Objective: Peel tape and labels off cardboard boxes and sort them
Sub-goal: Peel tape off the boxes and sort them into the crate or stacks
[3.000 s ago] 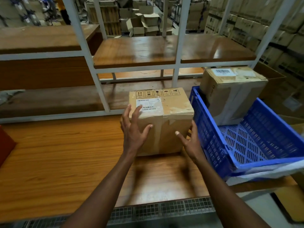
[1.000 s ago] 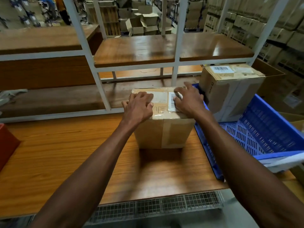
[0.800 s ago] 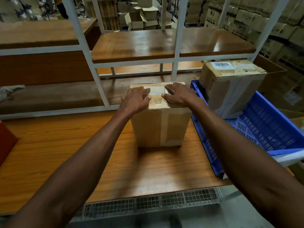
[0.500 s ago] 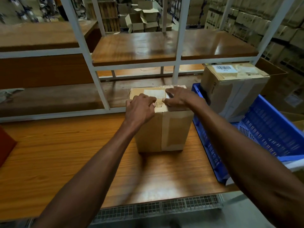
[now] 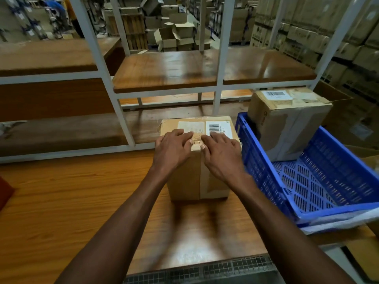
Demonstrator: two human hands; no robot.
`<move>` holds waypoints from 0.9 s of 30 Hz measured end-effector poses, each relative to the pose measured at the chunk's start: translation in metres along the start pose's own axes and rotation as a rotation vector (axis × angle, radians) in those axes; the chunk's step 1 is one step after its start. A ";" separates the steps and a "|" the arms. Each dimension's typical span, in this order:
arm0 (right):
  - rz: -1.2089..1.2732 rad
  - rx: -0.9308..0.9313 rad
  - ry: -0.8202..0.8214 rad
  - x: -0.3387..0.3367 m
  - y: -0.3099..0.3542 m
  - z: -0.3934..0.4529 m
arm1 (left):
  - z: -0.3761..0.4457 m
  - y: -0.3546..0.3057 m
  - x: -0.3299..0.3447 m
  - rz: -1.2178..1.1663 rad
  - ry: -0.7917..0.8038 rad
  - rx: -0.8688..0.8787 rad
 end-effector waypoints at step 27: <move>1.304 0.535 0.218 0.040 -0.112 0.096 | -0.098 -0.047 0.075 -1.210 -0.102 -0.752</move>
Point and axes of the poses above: each hand's wrist, its own z-axis towards the middle knuckle, its own x-axis out of the palm, y = z × x, the point moved 4 cm from there along z, towards the middle knuckle, and after that the axes turned 4 degrees about -y, right-handed, at the moved point
